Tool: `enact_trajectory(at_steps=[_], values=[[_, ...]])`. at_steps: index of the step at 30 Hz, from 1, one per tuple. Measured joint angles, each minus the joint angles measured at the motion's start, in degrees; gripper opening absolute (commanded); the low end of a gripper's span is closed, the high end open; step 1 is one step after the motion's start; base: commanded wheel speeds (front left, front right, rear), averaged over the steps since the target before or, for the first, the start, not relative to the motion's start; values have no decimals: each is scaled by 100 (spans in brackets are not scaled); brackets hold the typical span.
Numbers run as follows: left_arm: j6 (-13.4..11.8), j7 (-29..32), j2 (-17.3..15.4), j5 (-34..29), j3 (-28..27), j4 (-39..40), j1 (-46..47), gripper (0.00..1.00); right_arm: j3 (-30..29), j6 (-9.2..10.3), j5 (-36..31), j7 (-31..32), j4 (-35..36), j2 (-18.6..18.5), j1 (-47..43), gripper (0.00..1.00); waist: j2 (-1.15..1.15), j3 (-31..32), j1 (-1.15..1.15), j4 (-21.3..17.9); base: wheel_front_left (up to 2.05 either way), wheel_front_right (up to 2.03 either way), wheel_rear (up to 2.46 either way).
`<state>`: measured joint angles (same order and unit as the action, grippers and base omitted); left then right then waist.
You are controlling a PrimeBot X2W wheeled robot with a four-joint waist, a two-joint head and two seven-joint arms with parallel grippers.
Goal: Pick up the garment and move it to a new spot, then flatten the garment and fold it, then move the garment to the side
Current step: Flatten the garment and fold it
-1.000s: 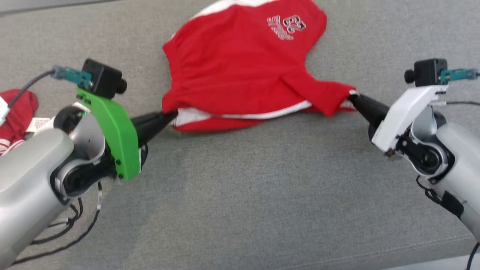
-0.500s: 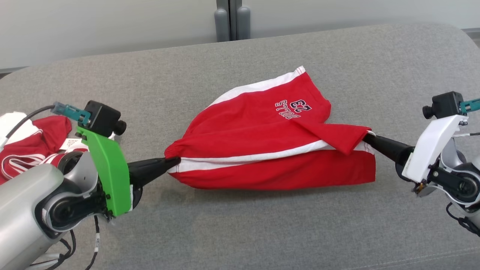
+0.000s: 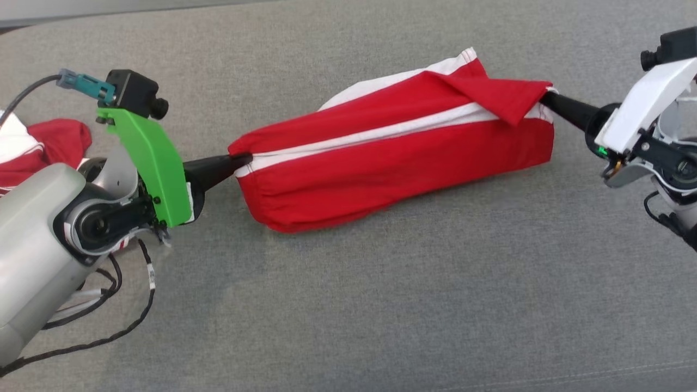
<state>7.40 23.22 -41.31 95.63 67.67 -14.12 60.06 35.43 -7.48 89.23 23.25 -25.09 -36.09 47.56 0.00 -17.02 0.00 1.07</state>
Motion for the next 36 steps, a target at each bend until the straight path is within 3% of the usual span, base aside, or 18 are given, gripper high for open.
enact_trajectory(at_steps=[10, 15, 16, 17, 18, 19, 20, 28, 33, 36], values=[[0, 104, 679, -96, -162, -728, 456, 0, -107, 0, 283, 536, -1376, 392, 962, 0, 0, -681, 0, 141, 0, 0, 0], [0, 141, 848, -159, -241, -989, 604, 0, -69, -1, 267, 645, -1883, 572, 1316, 0, 0, -911, 0, 201, 0, 0, 0], [0, 151, 860, -168, -245, -1042, 607, 0, -33, 0, 234, 676, -1995, 615, 1368, 32, 0, -947, 0, 210, 0, 0, 0], [0, 169, 872, -177, -248, -1083, 608, 0, -5, 0, 215, 695, -2071, 657, 1414, 44, 0, -977, 0, 217, 0, 0, 0], [0, 165, 890, -192, -257, -1134, 609, 15, 3, 0, 197, 692, -2123, 691, 1447, 100, 0, -995, 0, 220, 0, 0, 0], [0, 140, 910, -207, -269, -1199, 612, 42, 2, 0, 188, 682, -2184, 731, 1502, 100, 0, -1014, 0, 223, 0, 0, 0], [0, 131, 928, -234, -279, -1246, 616, 100, -7, -1, 182, 627, -2247, 760, 1547, 100, 0, -1025, 0, 225, 0, 0, 0], [-1, 35, 969, -311, -304, -1328, 553, 100, -94, 0, 53, -75, -2659, 1004, 1614, 100, 0, -861, 0, 214, 0, 0, 0], [-1, -333, 760, -505, -372, -995, 375, 100, -137, 0, -11, -526, -2296, 1045, 1303, 100, 0, -621, 0, 185, 0, 0, 0], [0, -768, 563, -857, -335, -795, 246, 100, -138, 0, -220, -1110, -1883, 970, 1035, 100, 0, -439, 0, 163, 0, 0, 0]])
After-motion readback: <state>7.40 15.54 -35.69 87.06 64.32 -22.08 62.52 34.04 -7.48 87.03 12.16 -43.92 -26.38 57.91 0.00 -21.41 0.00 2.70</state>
